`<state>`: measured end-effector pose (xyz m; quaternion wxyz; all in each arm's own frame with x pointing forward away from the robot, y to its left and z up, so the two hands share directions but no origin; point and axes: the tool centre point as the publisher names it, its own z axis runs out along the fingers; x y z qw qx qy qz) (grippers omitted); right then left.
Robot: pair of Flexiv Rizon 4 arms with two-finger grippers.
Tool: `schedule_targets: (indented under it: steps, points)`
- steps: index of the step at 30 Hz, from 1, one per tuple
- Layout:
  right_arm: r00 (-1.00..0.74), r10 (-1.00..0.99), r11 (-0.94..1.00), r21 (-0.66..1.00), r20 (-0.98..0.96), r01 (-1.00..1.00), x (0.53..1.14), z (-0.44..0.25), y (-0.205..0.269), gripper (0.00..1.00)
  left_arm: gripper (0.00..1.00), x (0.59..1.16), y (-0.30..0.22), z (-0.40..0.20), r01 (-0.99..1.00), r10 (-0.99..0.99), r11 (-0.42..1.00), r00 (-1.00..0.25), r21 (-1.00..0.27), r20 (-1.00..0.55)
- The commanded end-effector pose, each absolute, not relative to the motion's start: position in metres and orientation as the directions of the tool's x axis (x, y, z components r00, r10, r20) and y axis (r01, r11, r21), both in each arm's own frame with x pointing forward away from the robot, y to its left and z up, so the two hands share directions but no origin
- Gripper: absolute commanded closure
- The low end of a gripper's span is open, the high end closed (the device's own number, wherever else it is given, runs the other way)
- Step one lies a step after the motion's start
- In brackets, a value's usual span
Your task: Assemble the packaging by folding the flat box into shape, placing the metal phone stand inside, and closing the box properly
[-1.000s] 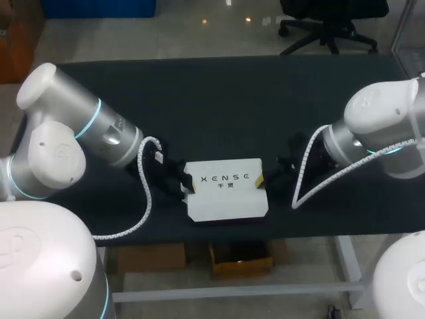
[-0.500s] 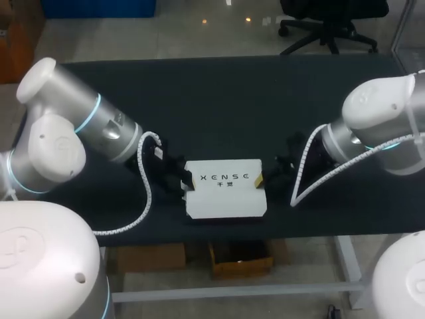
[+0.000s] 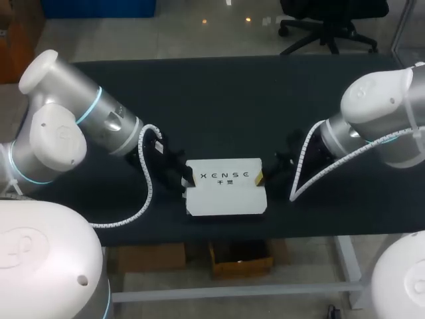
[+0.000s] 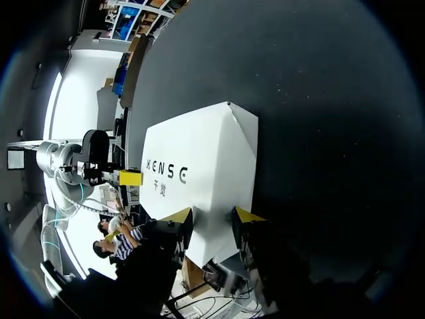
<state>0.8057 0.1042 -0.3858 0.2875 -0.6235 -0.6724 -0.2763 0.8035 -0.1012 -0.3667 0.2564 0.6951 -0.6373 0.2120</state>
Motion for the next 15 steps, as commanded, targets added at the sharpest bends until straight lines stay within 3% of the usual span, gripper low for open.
schedule_targets:
  steps: [1,15]
  points:
    - [-0.055,0.679,0.077,0.003,0.732,0.997,0.8087,-0.3851,0.1061,0.64,0.62,0.8095,-0.1033,-0.3666,-0.993,-0.780,-0.051,0.104,0.102,0.617]
    - [-0.047,0.682,0.082,-0.013,0.730,0.997,0.8091,-0.3814,0.1072,0.64,0.62,0.8111,-0.1048,-0.3596,-0.990,-0.776,-0.052,0.125,0.134,0.618]
